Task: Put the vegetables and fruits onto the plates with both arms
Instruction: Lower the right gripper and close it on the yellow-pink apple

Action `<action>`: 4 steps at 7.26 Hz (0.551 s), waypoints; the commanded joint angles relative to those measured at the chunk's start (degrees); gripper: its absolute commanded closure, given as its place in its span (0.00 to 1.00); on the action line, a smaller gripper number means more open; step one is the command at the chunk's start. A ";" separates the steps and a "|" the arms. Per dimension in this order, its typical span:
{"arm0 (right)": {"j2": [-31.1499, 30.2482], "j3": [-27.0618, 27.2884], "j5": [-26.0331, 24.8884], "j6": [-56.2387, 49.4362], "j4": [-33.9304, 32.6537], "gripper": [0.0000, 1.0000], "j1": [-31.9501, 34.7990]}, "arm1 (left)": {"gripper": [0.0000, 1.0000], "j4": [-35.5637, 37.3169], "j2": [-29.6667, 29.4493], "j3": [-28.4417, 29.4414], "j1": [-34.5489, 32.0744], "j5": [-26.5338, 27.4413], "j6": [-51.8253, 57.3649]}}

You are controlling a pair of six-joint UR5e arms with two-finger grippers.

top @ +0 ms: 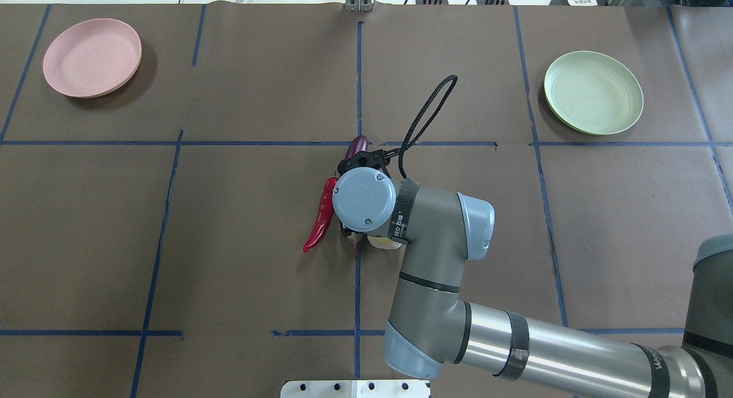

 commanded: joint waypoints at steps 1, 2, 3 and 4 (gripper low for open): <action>-0.29 -0.63 0.14 -0.25 -0.22 0.03 -0.13 | 0.00 0.05 0.06 0.05 0.00 0.00 0.00; 0.05 -0.46 0.23 -0.42 -1.61 0.20 -0.13 | 0.00 0.05 -0.03 0.05 0.00 0.00 0.00; 0.66 0.16 0.66 -0.51 -3.02 0.48 -0.13 | 0.00 0.05 0.06 0.05 0.00 0.00 0.00; 1.63 0.51 1.01 -0.51 -4.34 0.67 -0.05 | 0.00 0.05 0.06 0.05 0.00 0.00 0.00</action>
